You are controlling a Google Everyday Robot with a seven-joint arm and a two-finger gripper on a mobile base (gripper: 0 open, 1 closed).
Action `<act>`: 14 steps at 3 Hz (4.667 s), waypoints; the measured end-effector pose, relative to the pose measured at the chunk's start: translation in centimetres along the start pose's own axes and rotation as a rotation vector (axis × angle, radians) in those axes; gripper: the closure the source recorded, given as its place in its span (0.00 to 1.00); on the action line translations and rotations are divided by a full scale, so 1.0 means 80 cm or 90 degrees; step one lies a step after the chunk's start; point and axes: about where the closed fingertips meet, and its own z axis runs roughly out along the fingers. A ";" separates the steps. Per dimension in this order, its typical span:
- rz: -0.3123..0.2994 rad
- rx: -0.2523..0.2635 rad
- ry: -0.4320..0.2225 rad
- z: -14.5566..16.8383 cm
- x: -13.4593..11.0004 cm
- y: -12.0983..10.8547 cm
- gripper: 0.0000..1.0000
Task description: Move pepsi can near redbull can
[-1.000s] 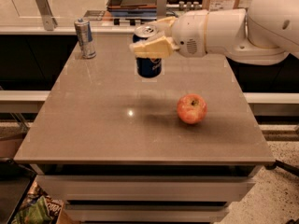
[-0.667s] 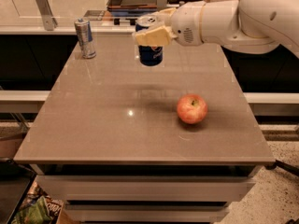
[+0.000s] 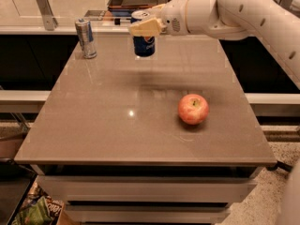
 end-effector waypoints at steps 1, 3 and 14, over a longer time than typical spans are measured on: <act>0.022 -0.040 0.003 0.039 0.009 -0.024 1.00; -0.005 -0.064 -0.014 0.101 0.012 -0.051 1.00; 0.026 -0.060 -0.034 0.231 0.061 -0.020 0.35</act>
Offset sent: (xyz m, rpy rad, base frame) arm 0.0905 0.0434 -0.0249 0.0334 0.0261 0.1271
